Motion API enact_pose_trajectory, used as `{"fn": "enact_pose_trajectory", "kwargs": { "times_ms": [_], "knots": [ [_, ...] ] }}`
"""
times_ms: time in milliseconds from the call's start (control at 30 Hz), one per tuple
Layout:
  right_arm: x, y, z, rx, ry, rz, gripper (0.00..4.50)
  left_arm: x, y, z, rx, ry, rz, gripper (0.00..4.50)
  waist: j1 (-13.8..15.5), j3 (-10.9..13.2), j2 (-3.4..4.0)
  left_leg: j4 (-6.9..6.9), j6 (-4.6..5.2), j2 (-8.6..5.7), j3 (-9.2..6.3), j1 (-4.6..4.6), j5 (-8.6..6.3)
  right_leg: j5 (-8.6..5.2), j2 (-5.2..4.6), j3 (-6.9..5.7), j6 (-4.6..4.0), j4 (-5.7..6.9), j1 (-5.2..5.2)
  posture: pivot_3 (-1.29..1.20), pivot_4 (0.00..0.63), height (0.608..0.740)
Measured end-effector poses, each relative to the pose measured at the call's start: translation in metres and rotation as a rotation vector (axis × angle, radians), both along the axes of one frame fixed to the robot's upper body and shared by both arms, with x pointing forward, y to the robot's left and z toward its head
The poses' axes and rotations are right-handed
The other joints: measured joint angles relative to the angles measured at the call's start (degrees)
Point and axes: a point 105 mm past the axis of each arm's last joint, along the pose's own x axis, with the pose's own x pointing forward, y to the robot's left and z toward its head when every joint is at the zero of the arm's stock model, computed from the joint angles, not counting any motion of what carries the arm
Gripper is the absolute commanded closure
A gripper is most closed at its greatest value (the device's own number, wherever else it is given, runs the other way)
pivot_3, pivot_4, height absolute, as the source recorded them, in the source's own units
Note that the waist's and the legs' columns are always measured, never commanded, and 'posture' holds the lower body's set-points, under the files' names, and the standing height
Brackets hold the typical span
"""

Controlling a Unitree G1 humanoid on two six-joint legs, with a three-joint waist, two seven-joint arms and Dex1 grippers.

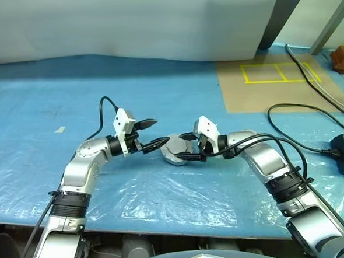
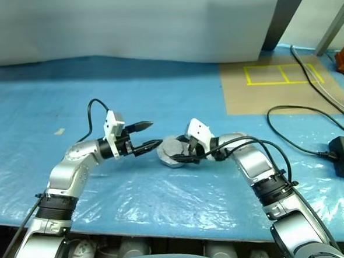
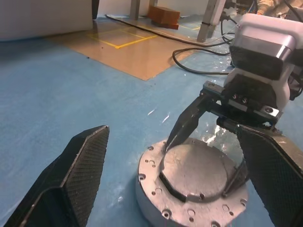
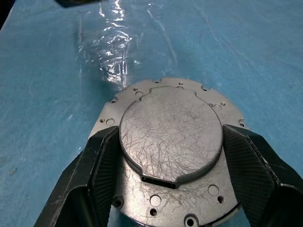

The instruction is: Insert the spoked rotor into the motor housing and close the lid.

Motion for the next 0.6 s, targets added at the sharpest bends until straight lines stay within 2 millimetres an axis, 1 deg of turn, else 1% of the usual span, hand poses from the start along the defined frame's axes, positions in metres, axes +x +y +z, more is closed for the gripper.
{"fn": "enact_pose_trajectory", "kwargs": {
  "times_ms": [133,200,300,467,533,600],
  "knots": [
    [-0.002,-0.001,0.004,-0.009,-0.004,0.019,1.52,-0.009,0.005,-0.009,0.051,-0.013,-0.052,0.00,0.0,0.0,0.00,-0.03,-0.06,0.01,0.00,-0.31,0.03,-0.02,0.03,-0.03,0.03,-0.03,-0.32,0.00,0.150,0.740],
    [-0.004,-0.001,0.004,-0.030,-0.020,0.035,1.52,-0.013,0.011,-0.018,0.089,-0.011,-0.071,0.00,0.0,0.0,0.01,-0.06,-0.23,0.01,0.00,-0.42,0.13,-0.03,0.04,-0.04,0.05,-0.02,-0.44,0.00,0.150,0.740],
    [-0.004,-0.001,0.003,-0.058,-0.049,0.051,1.52,-0.013,0.018,-0.025,0.117,-0.014,-0.067,0.00,0.1,0.0,0.00,-0.06,-0.24,0.00,0.00,-0.42,0.14,-0.05,0.02,-0.04,0.07,-0.02,-0.42,0.00,0.150,0.740],
    [-0.005,0.000,-0.002,-0.060,-0.058,0.050,1.52,-0.012,0.015,-0.026,0.105,-0.025,-0.066,0.00,0.0,0.0,0.00,-0.05,-0.20,0.02,0.00,-0.21,0.11,-0.06,0.02,-0.04,0.09,0.00,-0.21,0.00,0.150,0.740],
    [-0.004,-0.001,-0.003,-0.041,-0.031,0.032,1.52,-0.013,0.015,-0.026,0.104,-0.024,-0.068,0.00,0.0,0.0,-0.01,-0.06,-0.01,0.03,0.00,-0.20,0.00,-0.06,0.01,-0.04,0.09,0.00,-0.15,0.00,0.150,0.740],
    [0.001,-0.004,-0.001,0.038,0.056,-0.024,1.52,-0.013,0.014,-0.027,0.105,-0.023,-0.070,0.00,0.0,0.0,-0.01,-0.06,0.00,0.02,0.00,-0.18,0.00,-0.06,0.00,-0.04,0.09,-0.02,-0.08,0.00,0.150,0.740]
  ]
}}
